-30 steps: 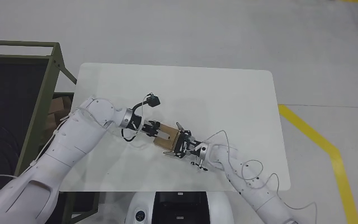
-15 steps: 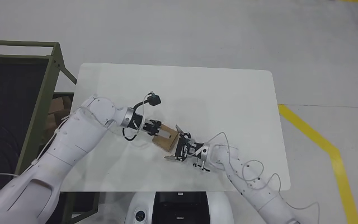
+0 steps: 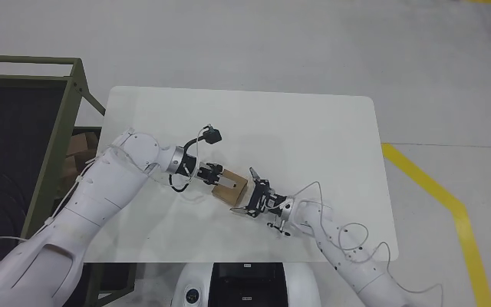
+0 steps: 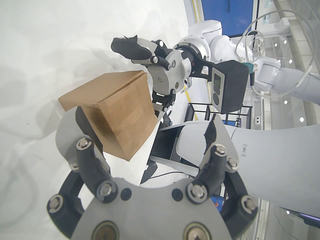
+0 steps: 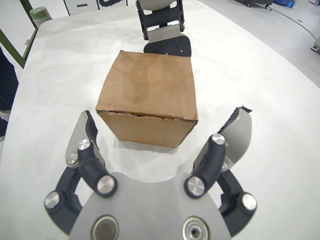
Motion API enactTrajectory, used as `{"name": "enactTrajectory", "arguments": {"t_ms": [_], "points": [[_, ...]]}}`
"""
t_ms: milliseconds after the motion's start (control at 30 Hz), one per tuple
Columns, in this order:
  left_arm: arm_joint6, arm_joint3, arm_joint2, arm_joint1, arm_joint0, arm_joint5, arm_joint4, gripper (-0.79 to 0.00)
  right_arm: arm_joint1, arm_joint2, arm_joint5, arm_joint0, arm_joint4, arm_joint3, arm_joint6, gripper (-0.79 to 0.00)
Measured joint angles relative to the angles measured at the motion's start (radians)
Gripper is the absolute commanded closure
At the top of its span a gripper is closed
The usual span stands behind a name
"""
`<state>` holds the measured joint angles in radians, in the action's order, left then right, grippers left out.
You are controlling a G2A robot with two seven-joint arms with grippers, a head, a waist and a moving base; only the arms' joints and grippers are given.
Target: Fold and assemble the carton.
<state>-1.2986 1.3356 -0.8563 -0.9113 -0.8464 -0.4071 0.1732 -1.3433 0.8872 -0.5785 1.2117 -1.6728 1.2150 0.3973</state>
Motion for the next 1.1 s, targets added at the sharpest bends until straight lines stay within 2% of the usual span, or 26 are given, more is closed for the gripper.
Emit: {"name": "enactTrajectory", "arguments": {"t_ms": [200, 533, 1100], "points": [[-0.002, 0.001, 0.001, -0.002, 0.001, -0.002, -0.001, -0.785, 0.006, 0.002, -0.005, -0.002, -0.009, 0.006, -0.001, -0.785], [-0.007, 0.003, 0.006, -0.007, 0.003, 0.001, -0.006, -0.785, -0.007, -0.038, -0.002, -0.045, 0.015, -0.013, -0.056, -0.785], [-0.027, -0.019, 0.006, -0.009, 0.002, -0.022, -0.015, -0.785, -0.02, -0.078, 0.001, -0.08, 0.048, -0.045, -0.047, -0.785]]}}
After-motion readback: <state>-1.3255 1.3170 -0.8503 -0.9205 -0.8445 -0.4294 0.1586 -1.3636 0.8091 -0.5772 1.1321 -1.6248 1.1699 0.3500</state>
